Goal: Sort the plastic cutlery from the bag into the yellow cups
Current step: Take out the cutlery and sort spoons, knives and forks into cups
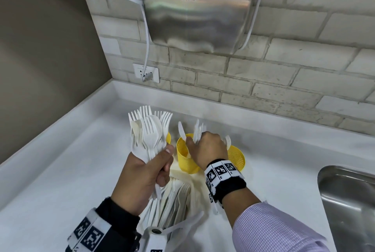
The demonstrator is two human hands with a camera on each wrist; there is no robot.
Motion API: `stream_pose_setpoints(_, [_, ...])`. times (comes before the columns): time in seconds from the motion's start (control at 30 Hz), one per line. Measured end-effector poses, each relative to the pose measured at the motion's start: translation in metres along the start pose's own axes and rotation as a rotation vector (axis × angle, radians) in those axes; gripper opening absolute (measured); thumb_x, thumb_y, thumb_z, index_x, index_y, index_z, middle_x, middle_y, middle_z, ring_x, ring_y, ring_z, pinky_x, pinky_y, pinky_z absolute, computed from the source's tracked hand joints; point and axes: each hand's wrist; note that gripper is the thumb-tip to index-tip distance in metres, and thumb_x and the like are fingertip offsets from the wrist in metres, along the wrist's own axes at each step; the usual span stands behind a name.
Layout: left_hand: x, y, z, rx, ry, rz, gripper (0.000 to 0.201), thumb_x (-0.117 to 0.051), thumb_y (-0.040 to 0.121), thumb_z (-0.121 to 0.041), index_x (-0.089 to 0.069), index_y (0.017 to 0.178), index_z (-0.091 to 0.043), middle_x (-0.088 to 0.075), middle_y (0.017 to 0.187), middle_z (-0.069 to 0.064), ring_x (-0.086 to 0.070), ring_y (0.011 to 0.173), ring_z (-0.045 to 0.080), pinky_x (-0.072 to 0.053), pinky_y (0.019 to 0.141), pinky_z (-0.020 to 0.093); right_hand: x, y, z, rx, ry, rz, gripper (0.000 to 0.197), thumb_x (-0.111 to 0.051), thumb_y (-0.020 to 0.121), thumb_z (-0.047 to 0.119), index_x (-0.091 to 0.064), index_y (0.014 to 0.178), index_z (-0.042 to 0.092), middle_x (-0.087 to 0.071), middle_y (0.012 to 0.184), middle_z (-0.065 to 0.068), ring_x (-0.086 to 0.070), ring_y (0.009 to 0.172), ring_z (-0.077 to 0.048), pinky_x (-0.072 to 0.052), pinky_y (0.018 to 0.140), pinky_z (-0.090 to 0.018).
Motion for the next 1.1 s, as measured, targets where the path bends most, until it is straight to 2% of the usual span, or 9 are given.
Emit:
stream_pose_setpoints(0.2, [-0.002,0.002,0.007,-0.005,0.053,0.053,0.033,-0.067,0.089,-0.027,-0.052,0.072,-0.003,-0.042,0.063,0.012,-0.035,0.049,0.020,-0.032,0.047,0.023,0.004,0.000,0.000,0.031,-0.037,-0.005,0.043,-0.055,0.090,0.059,-0.061,0.104,0.019,-0.071,0.099,-0.009,-0.067,0.095,-0.036,-0.053,0.077,-0.036])
stream_pose_setpoints(0.33, [-0.002,0.004,0.010,-0.015,0.099,0.091,0.038,-0.069,0.089,-0.032,-0.051,0.077,-0.001,-0.041,0.064,0.014,-0.036,0.052,0.022,-0.031,0.052,0.025,0.019,-0.009,0.007,0.101,0.016,-0.157,0.048,-0.050,0.091,0.060,-0.053,0.118,0.021,-0.071,0.107,-0.007,-0.067,0.097,-0.037,-0.055,0.081,-0.041])
stream_pose_setpoints(0.4, [-0.004,0.005,0.010,-0.008,0.108,0.103,0.034,-0.068,0.089,-0.031,-0.053,0.077,-0.003,-0.042,0.064,0.014,-0.037,0.053,0.022,-0.032,0.052,0.026,0.026,-0.014,0.009,0.128,0.131,-0.226,0.043,-0.051,0.093,0.058,-0.055,0.117,0.022,-0.071,0.099,-0.004,-0.067,0.089,-0.032,-0.053,0.077,-0.038])
stream_pose_setpoints(0.53, [-0.010,0.005,0.008,-0.002,0.084,0.151,0.020,-0.065,0.091,-0.024,-0.060,0.075,-0.011,-0.047,0.063,0.009,-0.038,0.051,0.022,-0.036,0.048,0.026,0.041,-0.028,0.017,0.163,0.544,-0.285,0.019,-0.057,0.098,0.038,-0.061,0.093,0.021,-0.056,0.056,0.000,-0.053,0.054,-0.014,-0.044,0.058,-0.031])
stream_pose_setpoints(0.6, [-0.013,0.005,0.008,-0.005,0.081,0.167,0.021,-0.065,0.091,-0.024,-0.061,0.077,-0.008,-0.049,0.063,0.009,-0.040,0.051,0.021,-0.037,0.047,0.025,0.050,-0.039,0.022,0.172,0.720,-0.271,0.018,-0.058,0.100,0.028,-0.064,0.088,0.017,-0.056,0.059,-0.004,-0.048,0.053,-0.011,-0.042,0.058,-0.028])
stream_pose_setpoints(0.77, [-0.017,0.003,0.008,-0.012,0.114,0.210,0.022,-0.064,0.091,-0.026,-0.062,0.077,-0.009,-0.056,0.066,0.011,-0.045,0.052,0.024,-0.040,0.048,0.024,0.064,-0.061,0.026,0.215,0.993,-0.064,0.021,-0.051,0.094,0.034,-0.066,0.091,0.018,-0.049,0.058,0.019,-0.041,0.053,-0.006,-0.035,0.057,-0.025])
stream_pose_setpoints(0.87, [-0.018,0.002,0.007,-0.039,0.146,0.210,0.022,-0.062,0.092,-0.025,-0.063,0.077,-0.009,-0.060,0.068,0.012,-0.048,0.052,0.025,-0.039,0.046,0.019,0.071,-0.072,0.028,0.263,1.062,0.035,0.010,-0.056,0.101,0.013,-0.062,0.096,0.006,-0.047,0.057,0.012,-0.043,0.043,-0.008,-0.038,0.047,-0.022])
stream_pose_setpoints(1.0, [-0.017,0.002,0.005,-0.062,0.144,0.191,0.022,-0.061,0.093,-0.025,-0.065,0.081,-0.007,-0.063,0.072,0.013,-0.050,0.053,0.025,-0.041,0.049,0.021,0.069,-0.078,0.031,0.294,1.045,0.016,0.008,-0.066,0.095,0.009,-0.061,0.093,0.015,-0.049,0.067,-0.014,-0.056,0.042,-0.031,-0.050,0.045,-0.042])
stream_pose_setpoints(1.1, [-0.017,0.001,0.004,-0.070,0.138,0.188,0.022,-0.061,0.094,-0.024,-0.065,0.084,-0.004,-0.064,0.074,0.013,-0.051,0.053,0.025,-0.042,0.048,0.021,0.067,-0.079,0.029,0.288,1.031,-0.015,0.012,-0.066,0.095,0.004,-0.062,0.089,0.013,-0.052,0.067,-0.015,-0.057,0.044,-0.030,-0.051,0.045,-0.048])
Point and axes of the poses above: each hand's wrist, its own y-axis towards the middle knuckle, its own x-axis out of the back of the hand, z = x × y
